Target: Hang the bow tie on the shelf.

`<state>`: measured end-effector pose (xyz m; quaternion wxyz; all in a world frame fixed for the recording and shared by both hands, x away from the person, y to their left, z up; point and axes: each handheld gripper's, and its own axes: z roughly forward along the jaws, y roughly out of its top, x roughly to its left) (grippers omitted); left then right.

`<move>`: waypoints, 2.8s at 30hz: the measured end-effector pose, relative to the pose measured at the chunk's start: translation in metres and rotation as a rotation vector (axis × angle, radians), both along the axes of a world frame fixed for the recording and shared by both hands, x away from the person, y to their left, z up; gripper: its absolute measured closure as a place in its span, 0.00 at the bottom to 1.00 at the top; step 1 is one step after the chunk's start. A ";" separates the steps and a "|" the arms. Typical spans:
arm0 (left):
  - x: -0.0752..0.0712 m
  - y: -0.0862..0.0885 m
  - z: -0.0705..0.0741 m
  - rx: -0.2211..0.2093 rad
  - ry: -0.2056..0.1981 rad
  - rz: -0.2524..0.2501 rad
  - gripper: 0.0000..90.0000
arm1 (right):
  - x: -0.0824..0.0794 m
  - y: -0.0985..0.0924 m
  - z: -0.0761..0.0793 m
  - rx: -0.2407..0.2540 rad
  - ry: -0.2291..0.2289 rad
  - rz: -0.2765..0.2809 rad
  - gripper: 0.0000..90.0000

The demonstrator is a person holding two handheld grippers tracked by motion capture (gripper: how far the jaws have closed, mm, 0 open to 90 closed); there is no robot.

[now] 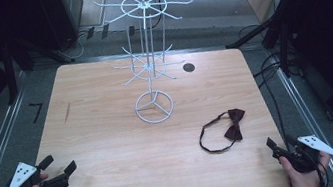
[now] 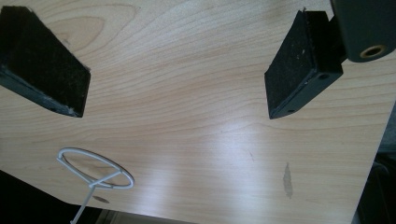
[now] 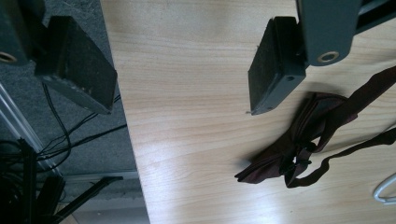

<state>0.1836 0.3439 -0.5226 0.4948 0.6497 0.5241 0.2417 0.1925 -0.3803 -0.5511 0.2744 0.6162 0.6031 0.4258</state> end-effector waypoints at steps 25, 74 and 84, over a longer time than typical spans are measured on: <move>-0.001 0.000 0.000 -0.002 -0.004 -0.006 0.08 | 0.016 0.048 0.035 -0.102 0.076 0.076 0.26; -0.001 0.001 0.000 -0.004 -0.004 -0.006 0.08 | 0.103 0.118 0.028 -0.070 0.464 0.057 0.62; -0.001 0.001 0.000 -0.004 -0.005 -0.006 0.08 | 0.098 0.118 0.028 -0.126 0.440 0.114 0.89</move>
